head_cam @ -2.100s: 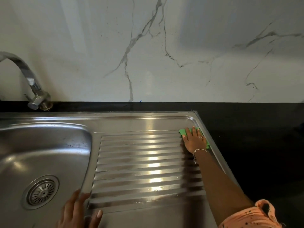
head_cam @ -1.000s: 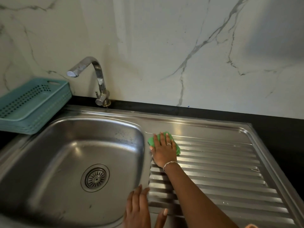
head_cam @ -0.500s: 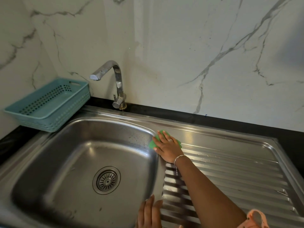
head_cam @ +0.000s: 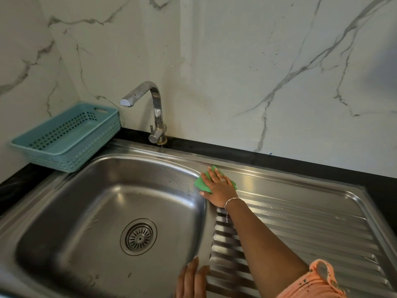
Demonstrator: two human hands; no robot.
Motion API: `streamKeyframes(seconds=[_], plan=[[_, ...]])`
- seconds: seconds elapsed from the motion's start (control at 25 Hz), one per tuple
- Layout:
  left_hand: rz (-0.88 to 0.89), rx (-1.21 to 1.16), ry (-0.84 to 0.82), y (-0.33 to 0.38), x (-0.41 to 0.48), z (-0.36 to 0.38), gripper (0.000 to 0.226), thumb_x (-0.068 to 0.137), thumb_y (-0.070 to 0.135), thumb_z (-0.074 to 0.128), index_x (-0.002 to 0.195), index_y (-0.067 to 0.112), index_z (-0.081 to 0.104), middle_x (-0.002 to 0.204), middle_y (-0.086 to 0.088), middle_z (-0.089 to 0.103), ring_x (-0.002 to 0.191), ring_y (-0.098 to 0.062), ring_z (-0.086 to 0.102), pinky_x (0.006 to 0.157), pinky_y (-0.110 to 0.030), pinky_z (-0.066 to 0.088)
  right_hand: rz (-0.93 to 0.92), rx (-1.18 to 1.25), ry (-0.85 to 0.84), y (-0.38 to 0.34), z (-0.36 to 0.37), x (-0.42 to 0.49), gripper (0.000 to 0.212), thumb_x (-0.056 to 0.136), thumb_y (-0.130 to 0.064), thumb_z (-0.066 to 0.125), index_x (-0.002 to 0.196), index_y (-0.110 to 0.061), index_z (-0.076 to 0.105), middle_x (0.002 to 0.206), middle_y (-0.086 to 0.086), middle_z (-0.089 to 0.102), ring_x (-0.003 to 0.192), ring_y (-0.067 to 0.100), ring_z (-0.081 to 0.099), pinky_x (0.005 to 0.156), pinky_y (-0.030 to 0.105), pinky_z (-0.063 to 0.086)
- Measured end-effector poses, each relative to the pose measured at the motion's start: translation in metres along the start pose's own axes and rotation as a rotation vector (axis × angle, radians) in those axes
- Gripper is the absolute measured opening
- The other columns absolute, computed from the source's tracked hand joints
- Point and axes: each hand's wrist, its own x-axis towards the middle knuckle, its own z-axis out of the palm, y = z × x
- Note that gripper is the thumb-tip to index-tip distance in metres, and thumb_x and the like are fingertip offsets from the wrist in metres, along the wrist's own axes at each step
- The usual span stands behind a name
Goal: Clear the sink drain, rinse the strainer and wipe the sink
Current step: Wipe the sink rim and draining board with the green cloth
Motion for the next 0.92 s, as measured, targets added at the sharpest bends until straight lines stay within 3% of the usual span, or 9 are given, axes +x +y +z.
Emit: streamKeyframes(seconds=[0.08, 0.16, 0.24, 0.36, 0.44, 0.52, 0.64, 0.76, 0.92], plan=[[0.069, 0.028, -0.069, -0.001, -0.002, -0.007, 0.036, 0.07, 0.026, 0.042, 0.055, 0.009, 0.07, 0.074, -0.01, 0.075, 0.06, -0.027, 0.069, 0.069, -0.024, 0.042, 0.012, 0.05, 0.008, 0.009, -0.002, -0.01, 0.06, 0.096, -0.043, 0.035, 0.147, -0.029, 0.006, 0.159, 0.0, -0.005, 0.146, 0.021, -0.007, 0.119, 0.043, 0.003], [0.112, 0.019, -0.132, 0.0, 0.001, -0.017, 0.062, 0.087, 0.041, 0.028, 0.06, 0.006, 0.071, 0.075, -0.014, 0.074, 0.064, -0.03, 0.071, 0.071, -0.025, 0.04, 0.029, 0.079, 0.018, 0.021, -0.001, -0.025, 0.057, 0.097, -0.041, 0.033, 0.147, -0.029, 0.008, 0.159, -0.001, -0.003, 0.146, 0.019, -0.005, 0.119, 0.041, 0.005], [0.128, -0.049, -0.141, 0.009, 0.007, -0.029, 0.085, 0.088, 0.06, 0.016, 0.062, 0.0, 0.071, 0.073, -0.02, 0.073, 0.064, -0.035, 0.07, 0.069, -0.027, 0.039, 0.057, 0.078, 0.034, 0.04, -0.001, -0.046, 0.056, 0.098, -0.04, 0.031, 0.147, -0.027, 0.009, 0.159, -0.001, -0.001, 0.146, 0.019, -0.004, 0.119, 0.041, 0.007], [0.123, -0.138, -0.144, 0.018, 0.01, -0.04, 0.091, 0.087, 0.065, 0.017, 0.064, -0.005, 0.07, 0.074, -0.025, 0.071, 0.066, -0.038, 0.069, 0.07, -0.028, 0.039, 0.12, 0.087, 0.046, 0.071, -0.001, -0.075, 0.055, 0.098, -0.041, 0.029, 0.147, -0.026, 0.01, 0.159, -0.001, 0.001, 0.147, 0.02, -0.002, 0.119, 0.04, 0.008], [0.117, -0.19, -0.135, 0.019, 0.008, -0.039, 0.09, 0.087, 0.065, 0.019, 0.065, -0.006, 0.069, 0.076, -0.027, 0.07, 0.074, -0.03, 0.067, 0.075, -0.024, 0.04, 0.17, 0.088, 0.06, 0.091, -0.003, -0.092, 0.054, 0.098, -0.04, 0.029, 0.147, -0.026, 0.011, 0.159, -0.001, 0.002, 0.147, 0.019, -0.001, 0.12, 0.037, 0.008], [0.114, -0.248, -0.126, 0.017, 0.007, -0.038, 0.089, 0.087, 0.064, 0.021, 0.066, -0.008, 0.069, 0.076, -0.029, 0.07, 0.082, -0.022, 0.053, 0.084, -0.013, 0.039, 0.207, 0.087, 0.071, 0.106, -0.005, -0.105, 0.054, 0.099, -0.039, 0.029, 0.147, -0.025, 0.011, 0.159, 0.0, 0.003, 0.147, 0.018, 0.0, 0.12, 0.035, 0.009], [0.138, -0.29, -0.127, 0.015, 0.007, -0.034, 0.086, 0.088, 0.062, 0.023, 0.069, -0.008, 0.069, 0.075, -0.029, 0.069, 0.087, -0.014, 0.049, 0.098, 0.0, 0.023, 0.278, 0.108, 0.086, 0.132, -0.007, -0.127, 0.053, 0.099, -0.038, 0.03, 0.147, -0.025, 0.012, 0.159, 0.0, 0.004, 0.147, 0.017, 0.001, 0.119, 0.035, 0.011], [0.183, -0.33, -0.072, 0.012, 0.004, -0.028, 0.067, 0.088, 0.061, 0.025, 0.083, 0.006, 0.064, 0.073, -0.027, 0.069, 0.104, 0.013, 0.045, 0.1, 0.002, 0.019, 0.372, 0.129, 0.1, 0.163, -0.008, -0.154, 0.054, 0.099, -0.038, 0.03, 0.147, -0.023, 0.01, 0.159, 0.0, 0.004, 0.146, 0.018, 0.002, 0.118, 0.037, 0.013], [0.2, -0.362, 0.001, 0.012, 0.002, -0.016, 0.082, 0.088, 0.059, 0.027, 0.064, -0.009, 0.065, 0.065, -0.025, 0.067, 0.117, 0.026, 0.03, 0.098, -0.001, 0.023, 0.541, 0.148, 0.14, 0.203, -0.008, -0.191, 0.053, 0.1, -0.036, 0.028, 0.147, -0.02, 0.01, 0.159, 0.002, 0.006, 0.146, 0.021, 0.005, 0.119, 0.041, 0.013]])
